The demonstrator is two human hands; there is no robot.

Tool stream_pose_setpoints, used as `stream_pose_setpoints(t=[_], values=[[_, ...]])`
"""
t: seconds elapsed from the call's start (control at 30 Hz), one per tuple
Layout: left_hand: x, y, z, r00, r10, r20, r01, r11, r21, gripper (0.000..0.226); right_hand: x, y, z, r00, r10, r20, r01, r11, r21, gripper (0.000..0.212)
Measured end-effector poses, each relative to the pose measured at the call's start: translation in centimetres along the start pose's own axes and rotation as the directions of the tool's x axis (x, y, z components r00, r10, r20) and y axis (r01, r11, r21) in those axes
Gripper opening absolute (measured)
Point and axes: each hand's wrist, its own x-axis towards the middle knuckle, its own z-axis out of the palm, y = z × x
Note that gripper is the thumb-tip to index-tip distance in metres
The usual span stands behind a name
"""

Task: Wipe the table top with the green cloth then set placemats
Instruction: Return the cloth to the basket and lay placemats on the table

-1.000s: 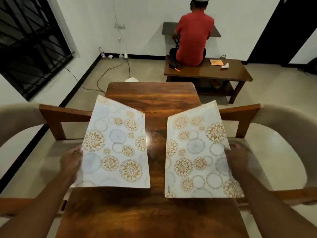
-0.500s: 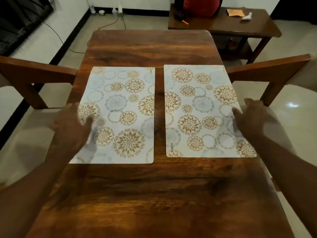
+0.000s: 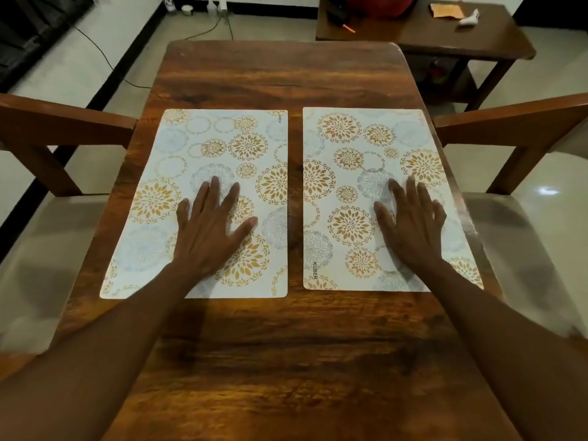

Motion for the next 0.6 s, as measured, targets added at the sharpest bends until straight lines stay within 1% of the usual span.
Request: stream_pose_setpoints(t=[0.2,0.6], values=[[0.9,-0.3,-0.1,1.000,0.000,0.007,0.000,1.000,-0.019,0.084,0.8,-0.3,0.3,1.000,-0.020,-0.014,0.020,1.000,-0.005,0.071],[1.2,-0.4,0.1,1.000,0.005,0.007,-0.005,1.000,0.013,0.082,1.1,-0.3,0.6,0.999,-0.036,-0.017,0.035,0.999,-0.042,0.069]])
